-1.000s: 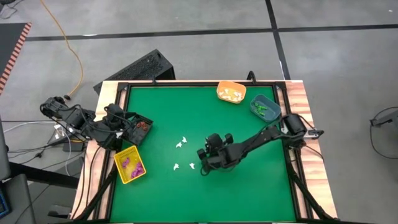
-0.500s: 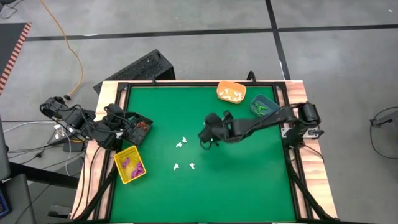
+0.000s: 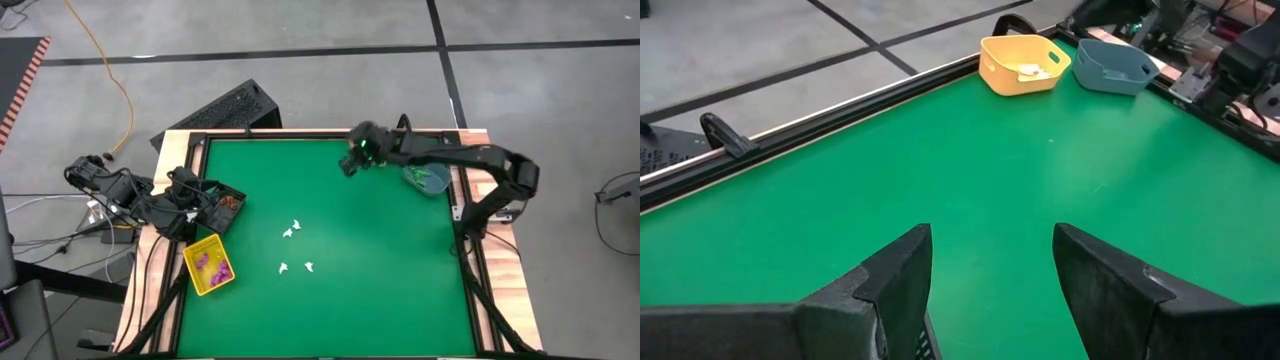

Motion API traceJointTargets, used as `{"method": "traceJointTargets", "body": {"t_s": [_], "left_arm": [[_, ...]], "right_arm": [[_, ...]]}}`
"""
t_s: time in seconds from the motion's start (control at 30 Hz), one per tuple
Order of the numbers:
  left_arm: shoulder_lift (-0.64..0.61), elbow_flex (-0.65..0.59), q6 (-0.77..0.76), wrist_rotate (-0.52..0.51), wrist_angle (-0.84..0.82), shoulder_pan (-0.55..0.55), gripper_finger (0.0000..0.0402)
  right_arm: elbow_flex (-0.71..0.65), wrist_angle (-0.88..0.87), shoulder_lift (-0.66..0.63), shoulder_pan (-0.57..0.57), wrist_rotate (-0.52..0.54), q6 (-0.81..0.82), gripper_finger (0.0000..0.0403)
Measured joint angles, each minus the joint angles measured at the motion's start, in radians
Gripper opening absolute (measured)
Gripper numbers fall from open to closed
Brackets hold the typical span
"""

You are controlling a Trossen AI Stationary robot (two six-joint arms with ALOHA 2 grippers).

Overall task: Sort Halloween decoration
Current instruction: Put the white ghost toy into the light orange bin

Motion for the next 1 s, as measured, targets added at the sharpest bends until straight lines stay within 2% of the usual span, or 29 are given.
{"method": "traceJointTargets", "body": {"t_s": [0.07, 0.27, 0.4, 0.57, 0.83, 1.0], "left_arm": [[0.000, 0.000, -0.011, 0.000, -0.001, 0.000, 0.0199], [0.000, 0.000, -0.014, 0.001, -0.002, 0.000, 0.0199], [0.000, 0.000, -0.026, 0.002, -0.005, 0.000, 0.0199], [0.000, 0.000, -0.036, 0.002, -0.005, 0.000, 0.0199], [0.000, 0.000, -0.037, 0.002, -0.005, 0.000, 0.0199], [0.000, 0.000, -0.037, 0.001, -0.005, 0.000, 0.0199]], "right_arm": [[0.000, -0.024, -0.008, -0.072, -0.036, -0.019, 0.0081], [0.000, -0.022, 0.004, -0.276, -0.270, -0.028, 0.0081], [-0.016, -0.007, 0.005, -0.354, -0.297, -0.022, 0.0081], [-0.067, 0.046, 0.005, -0.424, -0.406, -0.027, 0.0081], [-0.168, 0.088, 0.005, -0.467, -0.389, 0.010, 0.0082], [-0.196, 0.117, 0.005, -0.465, -0.327, 0.009, 0.0090]]}}
